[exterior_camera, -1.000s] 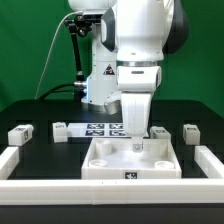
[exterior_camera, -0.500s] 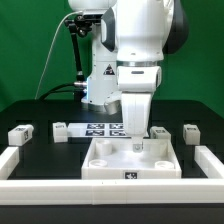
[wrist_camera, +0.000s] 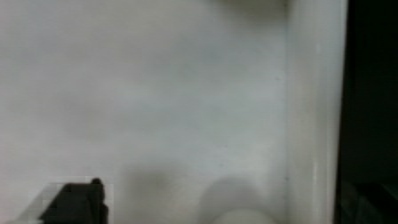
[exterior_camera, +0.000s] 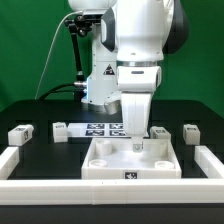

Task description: Assemble one leg

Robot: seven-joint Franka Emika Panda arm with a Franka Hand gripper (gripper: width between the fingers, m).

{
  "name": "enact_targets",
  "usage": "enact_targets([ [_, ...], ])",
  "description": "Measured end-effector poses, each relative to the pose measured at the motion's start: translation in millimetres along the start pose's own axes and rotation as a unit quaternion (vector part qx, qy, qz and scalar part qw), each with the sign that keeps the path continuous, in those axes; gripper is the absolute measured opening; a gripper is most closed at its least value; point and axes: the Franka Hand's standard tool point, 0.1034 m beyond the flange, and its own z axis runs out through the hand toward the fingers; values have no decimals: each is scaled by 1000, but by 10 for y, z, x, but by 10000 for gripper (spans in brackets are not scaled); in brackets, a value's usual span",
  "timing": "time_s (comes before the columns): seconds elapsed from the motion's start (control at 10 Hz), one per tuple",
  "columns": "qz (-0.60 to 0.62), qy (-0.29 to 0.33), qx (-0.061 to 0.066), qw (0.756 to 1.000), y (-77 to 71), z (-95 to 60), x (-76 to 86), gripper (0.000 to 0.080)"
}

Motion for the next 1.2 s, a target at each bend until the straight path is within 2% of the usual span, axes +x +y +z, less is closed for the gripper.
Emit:
enact_targets([
  [0.2, 2, -2, 4, 1000, -80, -5, -45, 650],
  [0.4, 1, -5, 14, 1000, -228, 14, -76, 650],
  [0.7, 0, -6, 23, 1000, -289, 93, -77, 650],
  [1.2, 0, -5, 23, 1000, -231, 145, -85, 638],
])
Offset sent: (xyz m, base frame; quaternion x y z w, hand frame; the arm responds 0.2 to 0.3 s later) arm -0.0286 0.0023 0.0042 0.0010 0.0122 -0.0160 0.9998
